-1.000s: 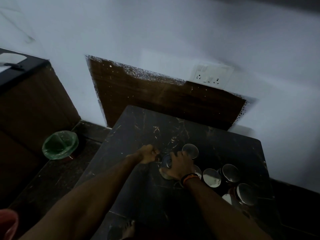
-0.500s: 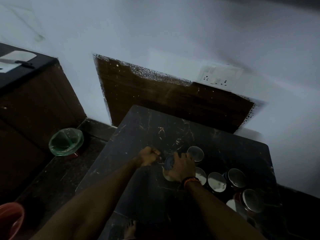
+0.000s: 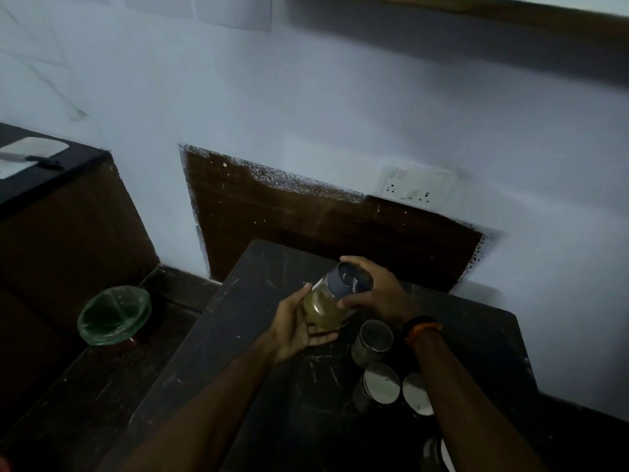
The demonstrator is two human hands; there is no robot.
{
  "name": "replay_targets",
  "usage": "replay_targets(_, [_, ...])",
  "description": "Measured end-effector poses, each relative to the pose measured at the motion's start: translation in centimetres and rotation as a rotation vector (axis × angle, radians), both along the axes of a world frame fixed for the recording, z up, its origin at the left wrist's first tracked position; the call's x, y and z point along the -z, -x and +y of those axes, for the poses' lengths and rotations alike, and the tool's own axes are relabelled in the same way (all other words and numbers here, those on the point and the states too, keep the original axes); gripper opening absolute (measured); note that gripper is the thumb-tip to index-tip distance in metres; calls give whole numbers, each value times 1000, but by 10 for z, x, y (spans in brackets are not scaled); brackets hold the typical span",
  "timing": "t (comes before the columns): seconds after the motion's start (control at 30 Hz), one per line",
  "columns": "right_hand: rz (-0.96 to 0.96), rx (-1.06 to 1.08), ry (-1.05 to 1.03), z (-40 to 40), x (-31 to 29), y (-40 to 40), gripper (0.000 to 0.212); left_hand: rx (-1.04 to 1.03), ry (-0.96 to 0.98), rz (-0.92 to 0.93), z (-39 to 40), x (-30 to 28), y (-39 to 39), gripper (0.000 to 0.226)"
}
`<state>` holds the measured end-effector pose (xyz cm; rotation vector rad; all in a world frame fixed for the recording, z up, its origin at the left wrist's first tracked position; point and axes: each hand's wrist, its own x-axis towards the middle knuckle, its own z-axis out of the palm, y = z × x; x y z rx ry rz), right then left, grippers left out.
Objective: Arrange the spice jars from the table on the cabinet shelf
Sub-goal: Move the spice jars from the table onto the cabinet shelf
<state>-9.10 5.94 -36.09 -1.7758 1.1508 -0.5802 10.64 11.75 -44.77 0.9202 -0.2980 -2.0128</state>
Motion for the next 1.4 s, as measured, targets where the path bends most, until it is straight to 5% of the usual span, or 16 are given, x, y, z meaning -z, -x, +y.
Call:
replay_targets(0.33, [-370, 57, -46, -9, -31, 10, 69, -177, 283, 216, -6, -39, 16, 76])
replay_targets(0.47, [-475, 127, -84, -10, -28, 6, 62, -204, 389, 49, -9, -55, 22, 68])
replay_targets(0.67, [-656, 307, -178, -11, -29, 0, 90, -271, 483, -156, -11, -67, 31, 72])
replay_targets(0.9, [-886, 319, -233, -14, -41, 2, 69, -212, 525, -76, -17, -73, 30, 65])
replay_targets(1.2, [-909, 283, -241, -17, -55, 10, 62, 1, 704, -333, -38, -95, 16, 70])
replay_targets(1.4, [-870, 275, -191, -22, -75, 11, 62, 50, 754, -531, -55, -153, 16, 46])
